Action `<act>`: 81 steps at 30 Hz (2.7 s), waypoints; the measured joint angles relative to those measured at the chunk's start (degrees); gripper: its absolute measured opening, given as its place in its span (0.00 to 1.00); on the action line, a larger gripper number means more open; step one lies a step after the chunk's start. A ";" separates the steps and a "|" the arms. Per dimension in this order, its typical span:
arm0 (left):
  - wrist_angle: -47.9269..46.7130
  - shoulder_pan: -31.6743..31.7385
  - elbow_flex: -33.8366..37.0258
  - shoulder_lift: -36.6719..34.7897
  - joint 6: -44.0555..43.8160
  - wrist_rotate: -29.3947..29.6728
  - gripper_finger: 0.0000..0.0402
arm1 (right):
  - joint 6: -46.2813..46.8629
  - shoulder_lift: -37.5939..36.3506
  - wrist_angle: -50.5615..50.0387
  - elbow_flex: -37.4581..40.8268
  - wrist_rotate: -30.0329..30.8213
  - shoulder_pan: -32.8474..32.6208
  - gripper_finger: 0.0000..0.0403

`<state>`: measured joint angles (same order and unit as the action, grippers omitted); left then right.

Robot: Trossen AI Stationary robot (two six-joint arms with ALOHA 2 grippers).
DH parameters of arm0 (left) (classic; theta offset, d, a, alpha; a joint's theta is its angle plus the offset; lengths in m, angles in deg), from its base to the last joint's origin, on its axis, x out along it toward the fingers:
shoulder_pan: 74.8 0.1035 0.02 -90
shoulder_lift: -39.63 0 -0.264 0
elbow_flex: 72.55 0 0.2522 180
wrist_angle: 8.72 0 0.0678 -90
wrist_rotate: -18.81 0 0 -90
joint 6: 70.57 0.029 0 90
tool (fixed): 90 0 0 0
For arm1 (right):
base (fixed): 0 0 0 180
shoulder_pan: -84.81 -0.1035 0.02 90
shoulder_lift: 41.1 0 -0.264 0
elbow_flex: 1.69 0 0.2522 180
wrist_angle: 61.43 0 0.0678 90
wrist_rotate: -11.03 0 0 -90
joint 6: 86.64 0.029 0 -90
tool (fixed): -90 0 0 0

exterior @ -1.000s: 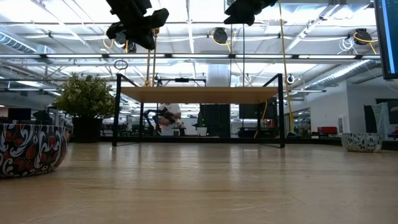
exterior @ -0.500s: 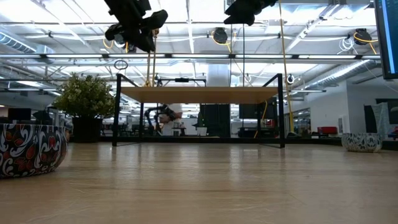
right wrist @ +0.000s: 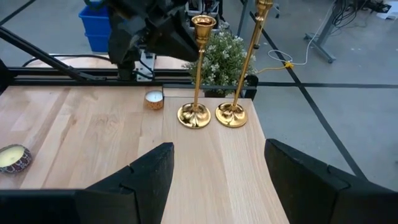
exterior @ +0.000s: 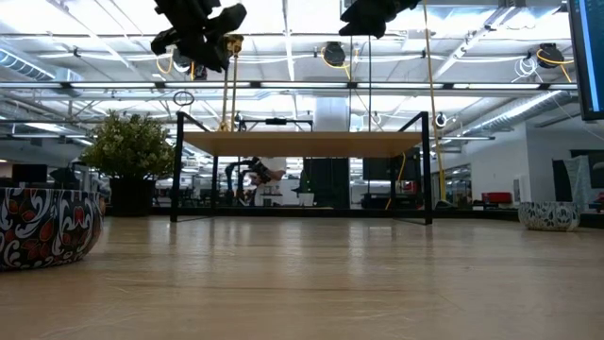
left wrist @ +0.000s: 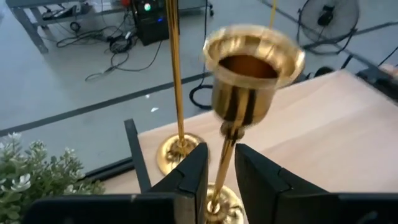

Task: Pick & Place candle stick holders
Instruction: Put the left gold candle holder on the shelf, then put the gold candle holder on the shelf

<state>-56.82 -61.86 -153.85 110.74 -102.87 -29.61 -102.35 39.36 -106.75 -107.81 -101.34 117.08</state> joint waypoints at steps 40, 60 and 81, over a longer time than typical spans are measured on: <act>-7.98 -29.85 -0.05 -5.46 -15.14 -8.47 0.20 | 5.19 -9.46 -35.43 0.02 -0.41 -4.35 0.61; -8.35 -35.25 -0.03 -0.92 -15.45 -2.49 0.20 | 40.96 -22.54 -49.78 0.02 -1.82 -20.06 0.61; -7.43 -39.03 -0.02 -0.92 -14.82 -2.53 0.20 | 64.62 -24.74 -56.53 0.00 -0.93 -37.67 0.61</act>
<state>-64.25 -100.89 -153.87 109.82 -117.69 -32.13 -37.72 14.62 -163.28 -107.81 -102.27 79.40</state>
